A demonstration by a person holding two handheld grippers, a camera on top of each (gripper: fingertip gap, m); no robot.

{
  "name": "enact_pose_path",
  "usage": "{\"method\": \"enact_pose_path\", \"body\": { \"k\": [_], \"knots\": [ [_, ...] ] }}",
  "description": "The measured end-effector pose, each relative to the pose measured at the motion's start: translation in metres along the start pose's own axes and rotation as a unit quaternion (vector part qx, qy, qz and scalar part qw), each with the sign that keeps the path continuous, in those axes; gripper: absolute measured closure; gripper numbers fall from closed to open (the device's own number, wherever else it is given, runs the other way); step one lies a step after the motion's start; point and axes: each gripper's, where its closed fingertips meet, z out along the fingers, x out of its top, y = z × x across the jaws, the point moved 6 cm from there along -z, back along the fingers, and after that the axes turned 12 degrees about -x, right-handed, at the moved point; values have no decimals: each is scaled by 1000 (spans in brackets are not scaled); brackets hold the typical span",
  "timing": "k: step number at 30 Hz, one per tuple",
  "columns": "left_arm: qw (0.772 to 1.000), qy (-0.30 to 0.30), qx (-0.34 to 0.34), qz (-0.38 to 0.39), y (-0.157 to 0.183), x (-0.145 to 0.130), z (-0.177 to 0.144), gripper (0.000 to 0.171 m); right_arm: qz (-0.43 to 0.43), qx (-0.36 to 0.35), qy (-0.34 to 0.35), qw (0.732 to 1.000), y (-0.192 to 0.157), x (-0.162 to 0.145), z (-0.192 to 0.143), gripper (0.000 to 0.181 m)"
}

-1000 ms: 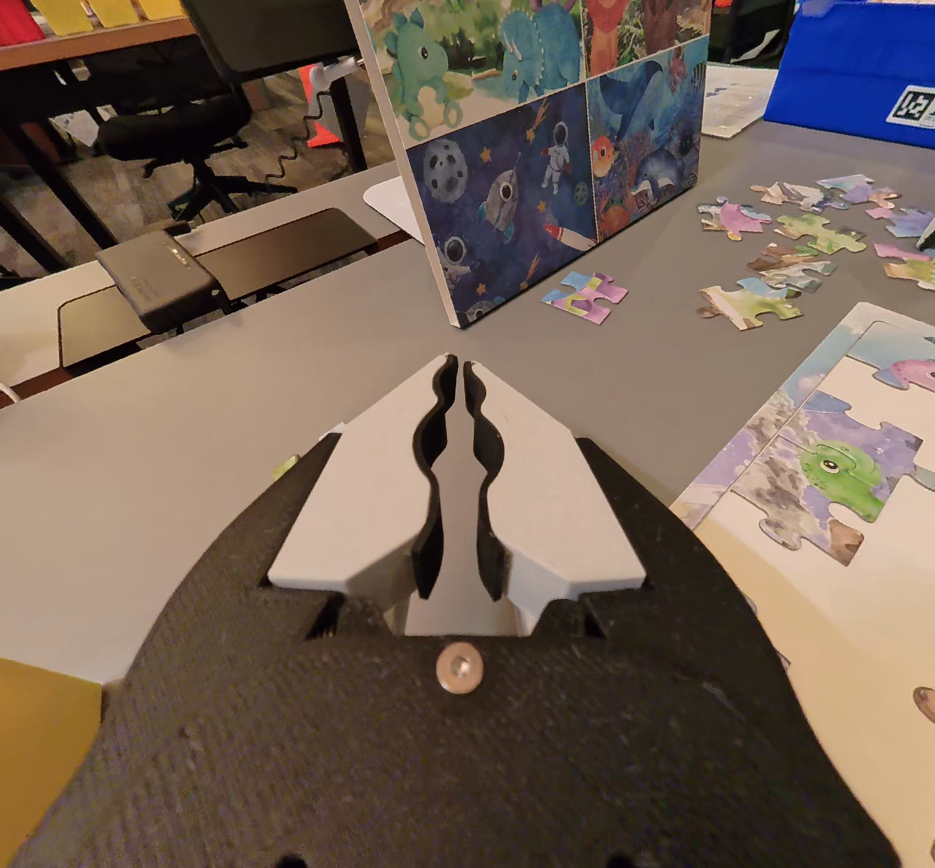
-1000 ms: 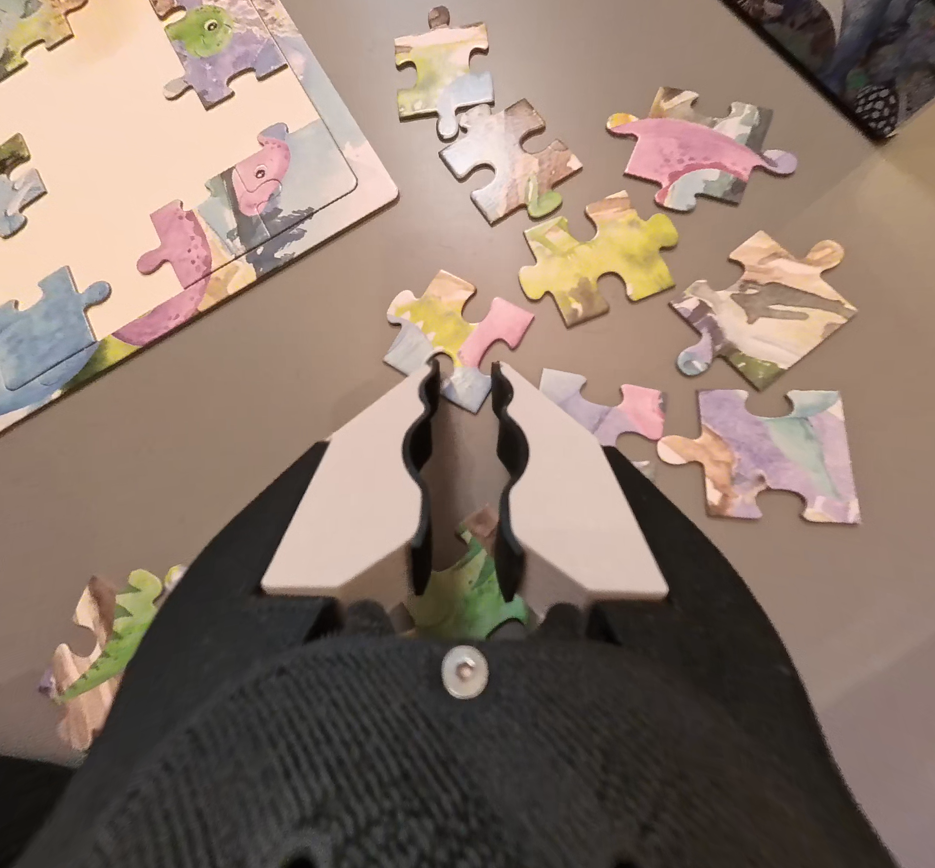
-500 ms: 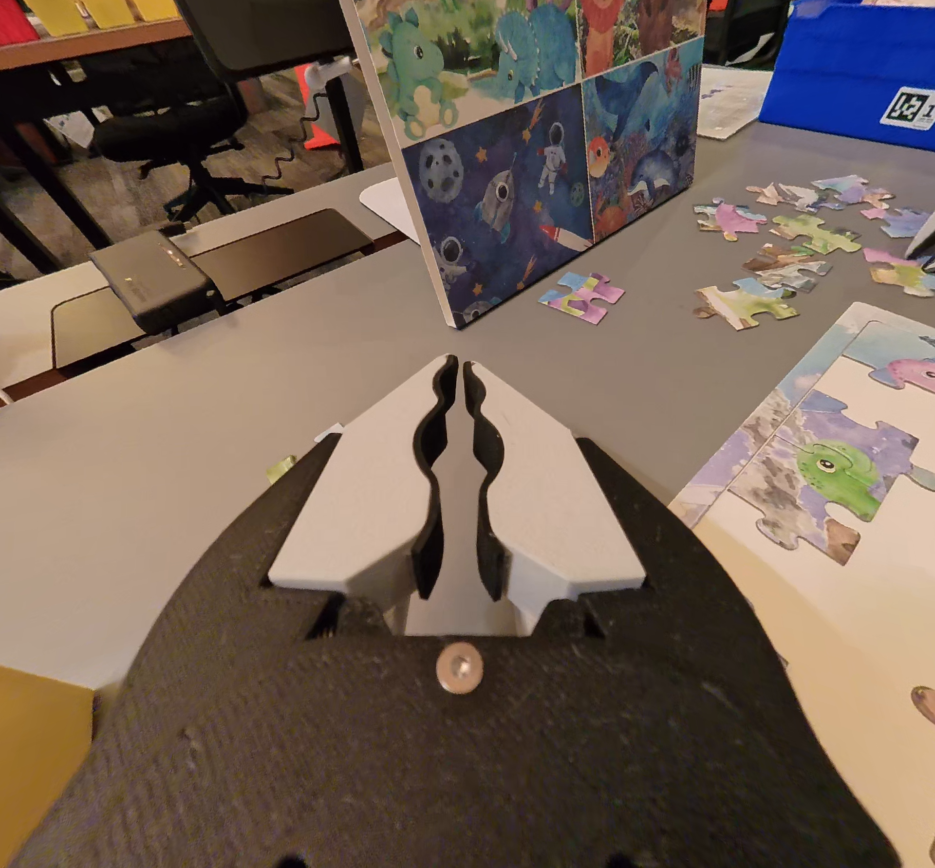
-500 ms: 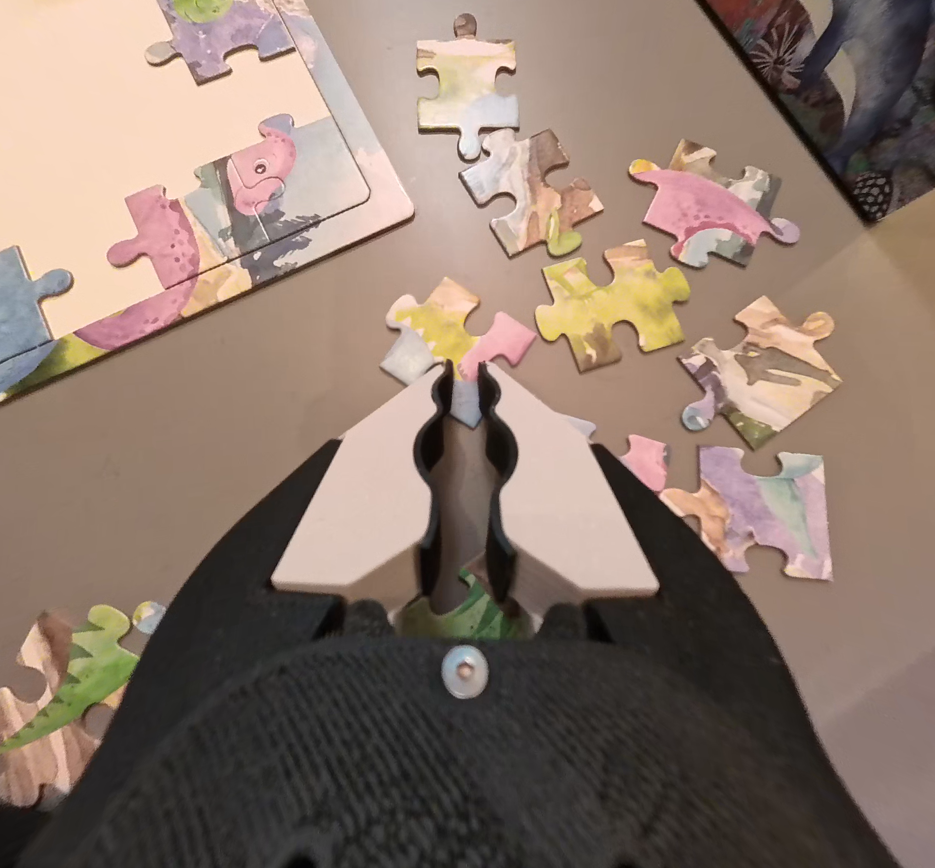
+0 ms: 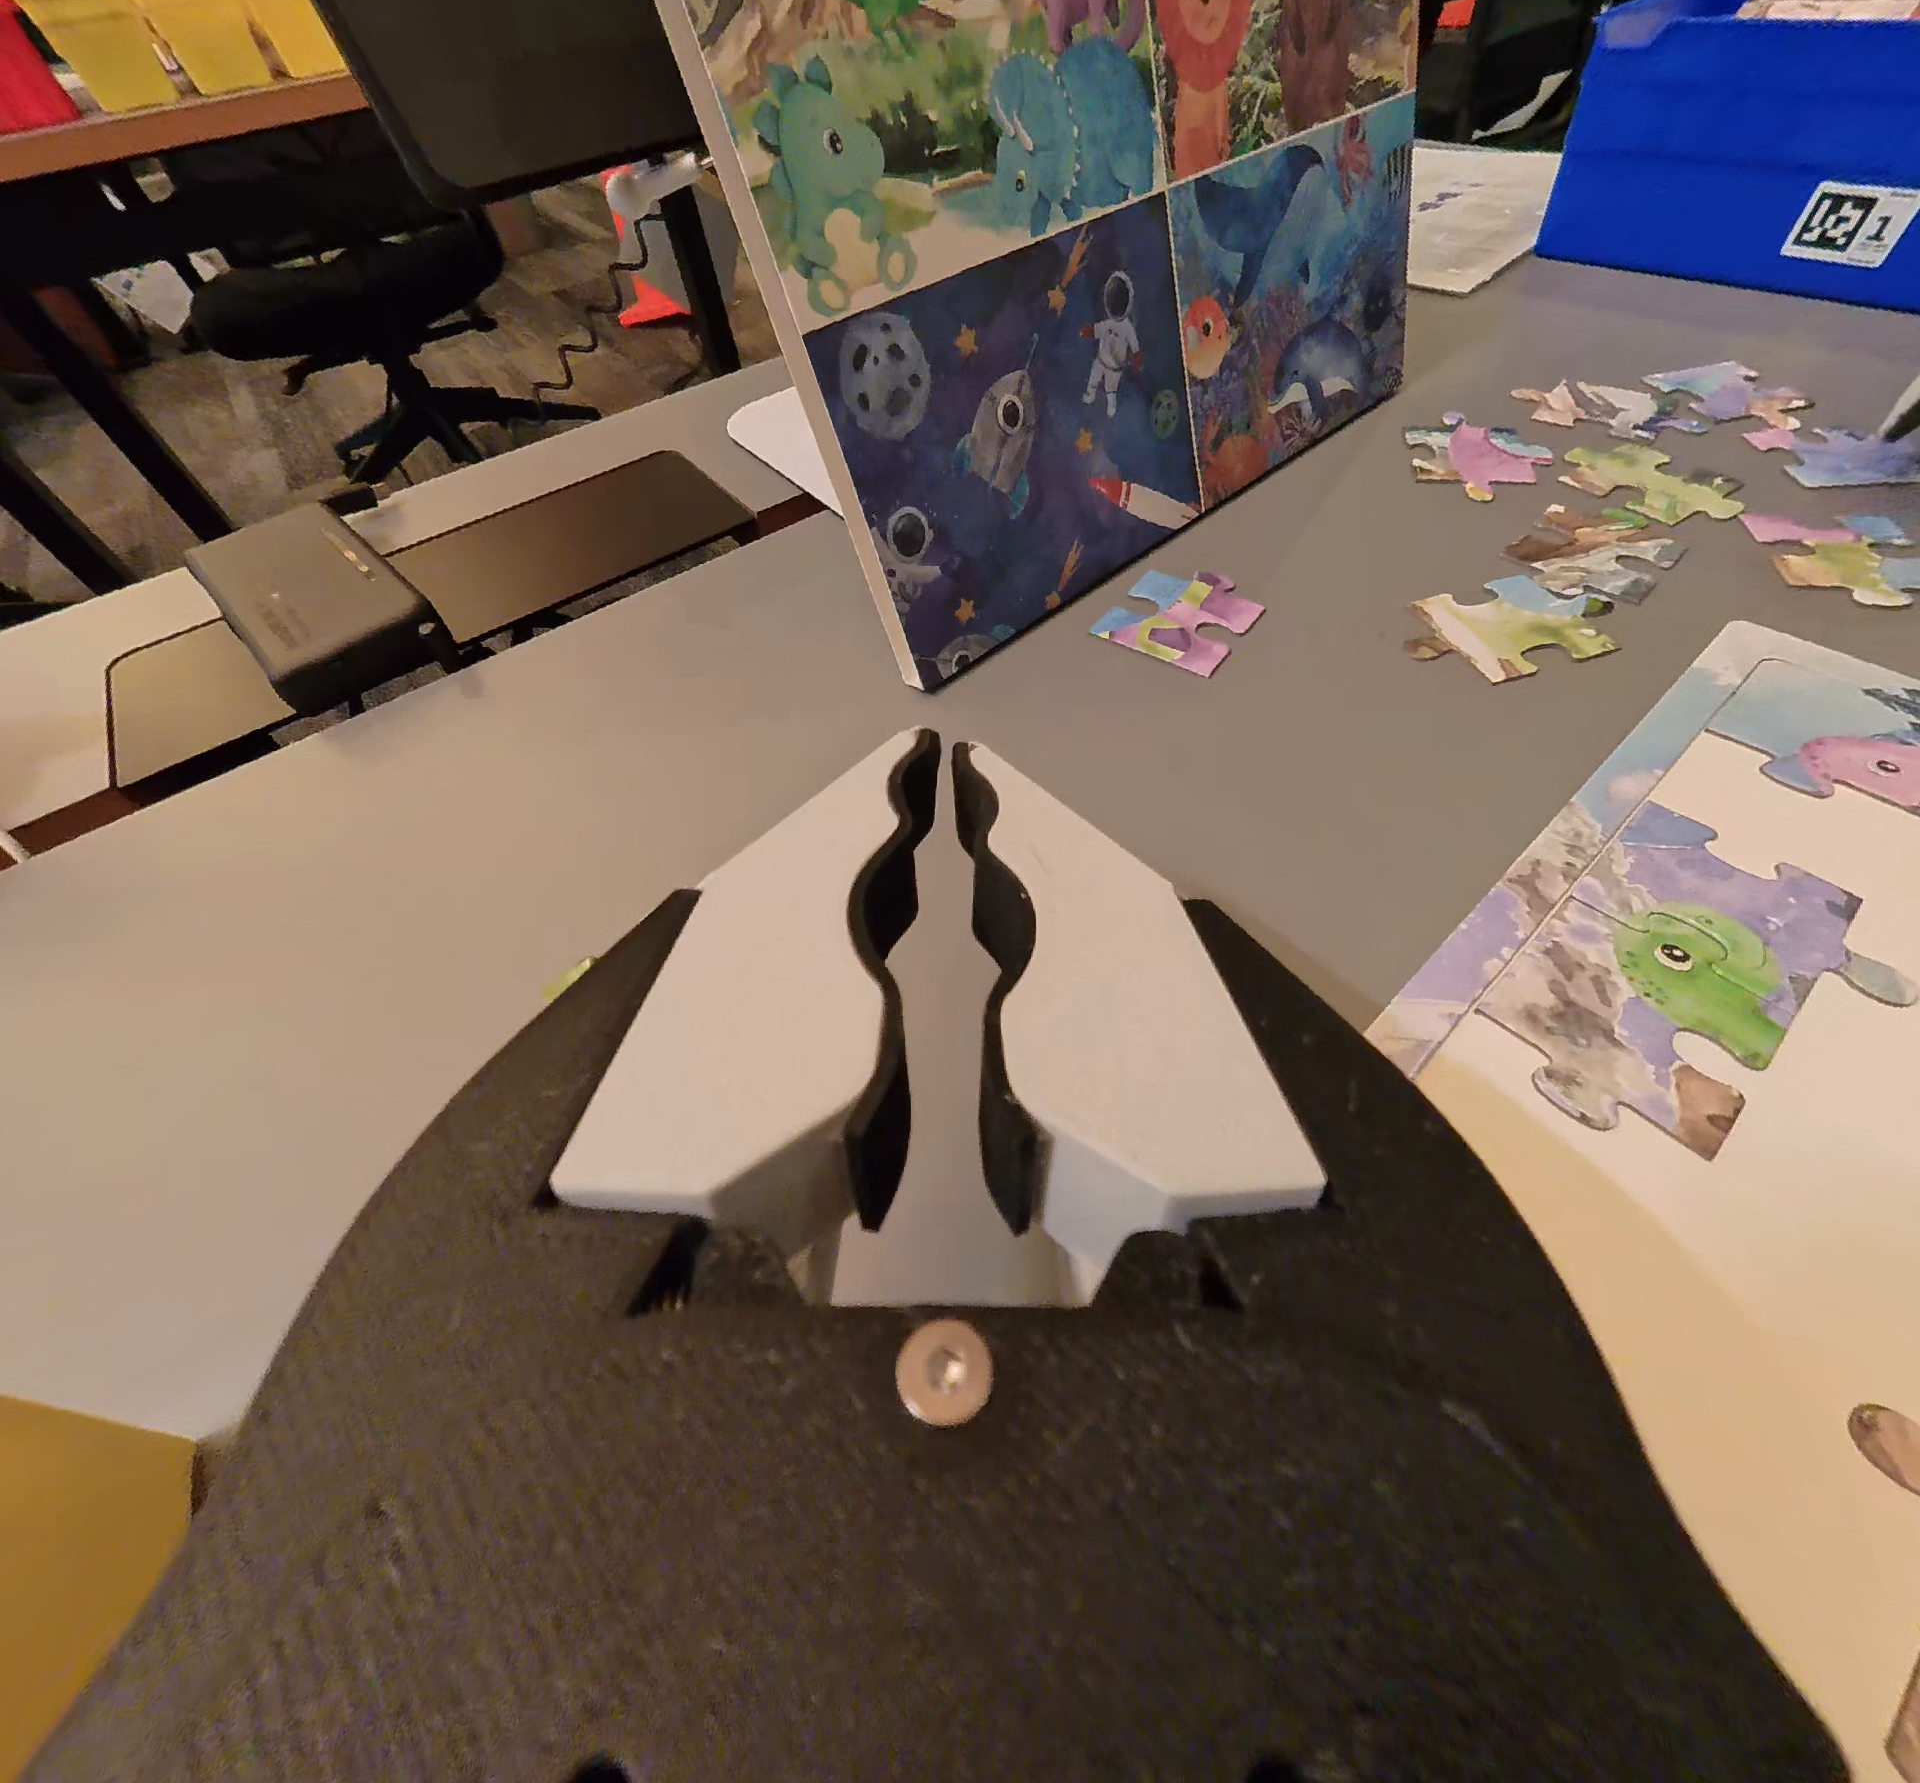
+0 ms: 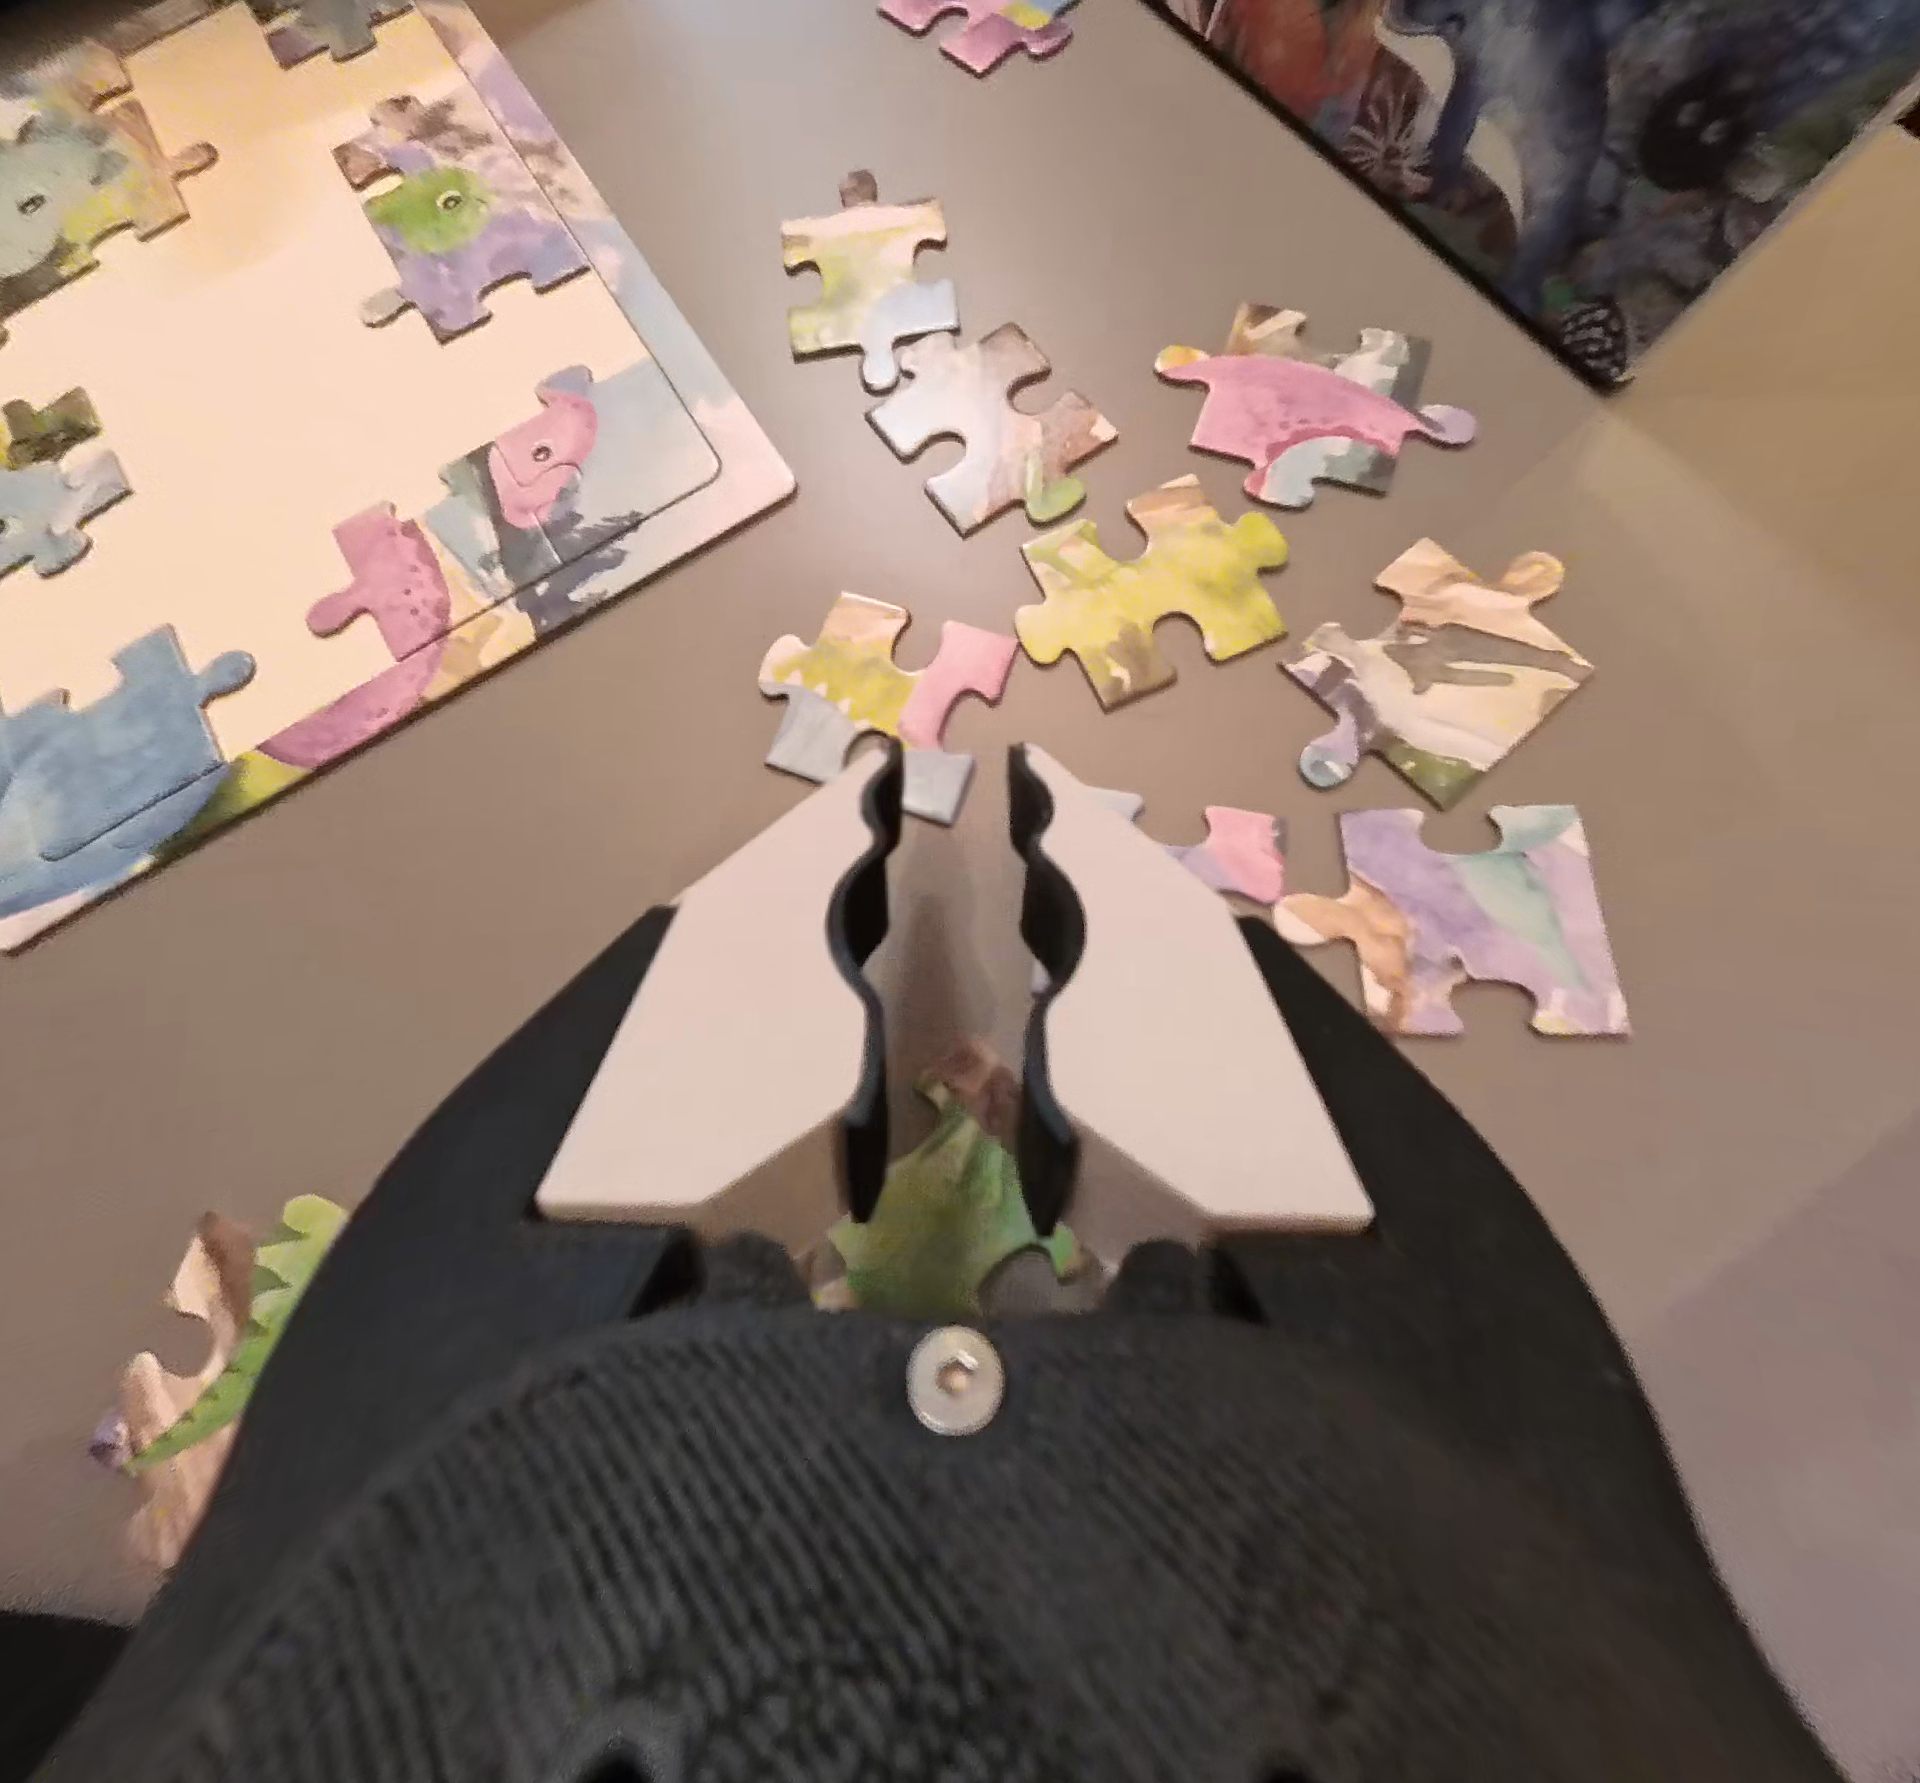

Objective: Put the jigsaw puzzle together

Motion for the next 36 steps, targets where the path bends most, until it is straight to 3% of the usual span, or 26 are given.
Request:
{"method": "enact_pose_path", "body": {
  "k": [4, 8, 18, 36],
  "knots": [
    [1000, -8, 1, 9, 2, -1, 2, 171, -34, 25, -49, 998, -20, -3, 16, 132],
    [1000, -11, 2, 8, 1, -3, 2, 171, -59, 26, -49, 997, -30, 2, 26, 125],
    [1000, -12, 0, 5, 0, -4, 3, 171, -50, -22, -60, 997, -11, -6, 18, 141],
    [1000, -11, 0, 7, 1, -3, 3, 171, -79, 31, -23, 996, -34, 10, 16, 146]
  ]
}}
